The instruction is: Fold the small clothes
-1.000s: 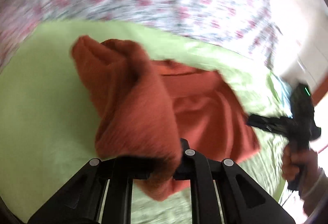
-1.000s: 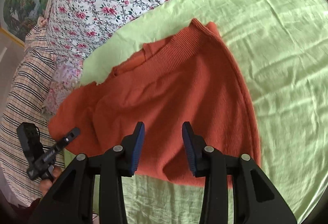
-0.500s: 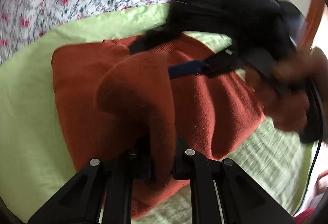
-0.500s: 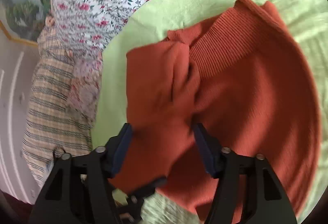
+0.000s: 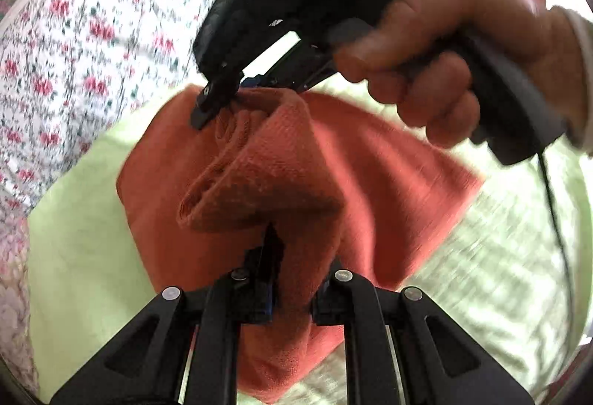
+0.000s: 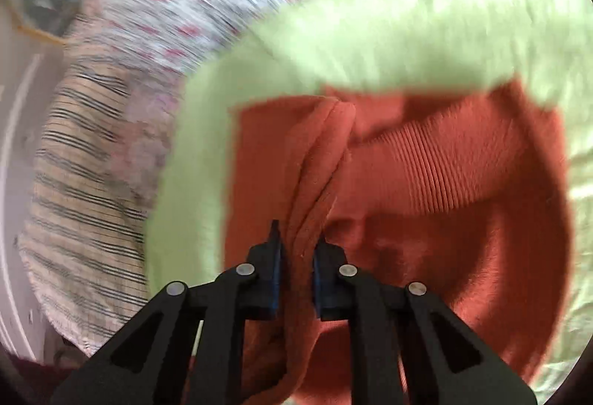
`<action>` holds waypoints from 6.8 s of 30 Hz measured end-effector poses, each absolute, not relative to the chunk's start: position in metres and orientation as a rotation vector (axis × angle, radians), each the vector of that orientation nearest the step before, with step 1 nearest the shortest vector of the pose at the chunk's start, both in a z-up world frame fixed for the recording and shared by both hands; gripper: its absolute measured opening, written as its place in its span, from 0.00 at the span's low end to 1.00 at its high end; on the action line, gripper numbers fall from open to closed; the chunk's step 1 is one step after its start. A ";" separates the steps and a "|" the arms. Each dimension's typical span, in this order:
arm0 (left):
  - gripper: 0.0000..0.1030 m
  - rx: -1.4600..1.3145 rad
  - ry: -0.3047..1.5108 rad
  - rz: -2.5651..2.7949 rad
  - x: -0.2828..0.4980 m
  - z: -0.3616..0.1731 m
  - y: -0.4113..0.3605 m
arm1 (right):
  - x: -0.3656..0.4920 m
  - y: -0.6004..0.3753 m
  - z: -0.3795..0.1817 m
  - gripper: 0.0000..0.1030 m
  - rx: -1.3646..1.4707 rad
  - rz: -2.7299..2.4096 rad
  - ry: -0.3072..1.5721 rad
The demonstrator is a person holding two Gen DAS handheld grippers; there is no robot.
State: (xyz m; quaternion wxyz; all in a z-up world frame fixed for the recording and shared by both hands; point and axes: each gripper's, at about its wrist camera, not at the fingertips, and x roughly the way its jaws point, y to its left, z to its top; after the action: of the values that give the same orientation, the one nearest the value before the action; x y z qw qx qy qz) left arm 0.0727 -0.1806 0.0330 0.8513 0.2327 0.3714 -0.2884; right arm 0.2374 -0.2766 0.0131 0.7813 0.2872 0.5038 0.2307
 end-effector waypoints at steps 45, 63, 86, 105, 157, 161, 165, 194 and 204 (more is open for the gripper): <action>0.78 -0.240 1.242 -0.511 0.168 -0.022 -0.063 | 0.109 -0.369 -0.025 0.76 0.340 0.063 1.235; 0.24 -0.487 1.248 -0.598 0.211 -0.051 -0.070 | 0.152 -0.371 -0.054 0.26 0.725 0.228 1.147; 0.23 -0.349 1.121 -0.403 0.130 -0.015 0.088 | 0.164 -0.197 -0.062 0.22 0.607 0.519 1.161; 0.65 -0.417 1.153 -0.264 0.146 -0.025 0.123 | 0.162 -0.209 -0.044 0.48 0.463 0.337 1.137; 0.08 -0.371 1.144 -0.159 0.313 -0.044 0.121 | 0.238 -0.204 -0.032 0.10 0.382 0.372 1.075; 0.14 -0.303 1.150 -0.126 0.310 -0.034 0.114 | 0.246 -0.202 -0.054 0.11 0.384 0.340 1.141; 0.26 -0.312 1.099 -0.144 0.269 -0.002 0.120 | 0.237 -0.211 -0.038 0.15 0.405 0.320 1.119; 0.32 -0.024 1.164 -0.213 0.024 -0.030 0.074 | 0.096 -0.226 0.005 0.05 0.685 0.516 1.036; 0.14 -0.179 1.279 -0.219 0.024 -0.042 0.092 | 0.087 -0.217 -0.060 0.05 0.381 0.345 1.211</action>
State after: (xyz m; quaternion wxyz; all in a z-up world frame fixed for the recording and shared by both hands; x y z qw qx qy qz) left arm 0.0243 0.0923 -0.0423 0.7932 -0.0833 0.5946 -0.1019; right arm 0.0871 -0.2172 -0.0595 0.7913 0.1770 0.5628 0.1605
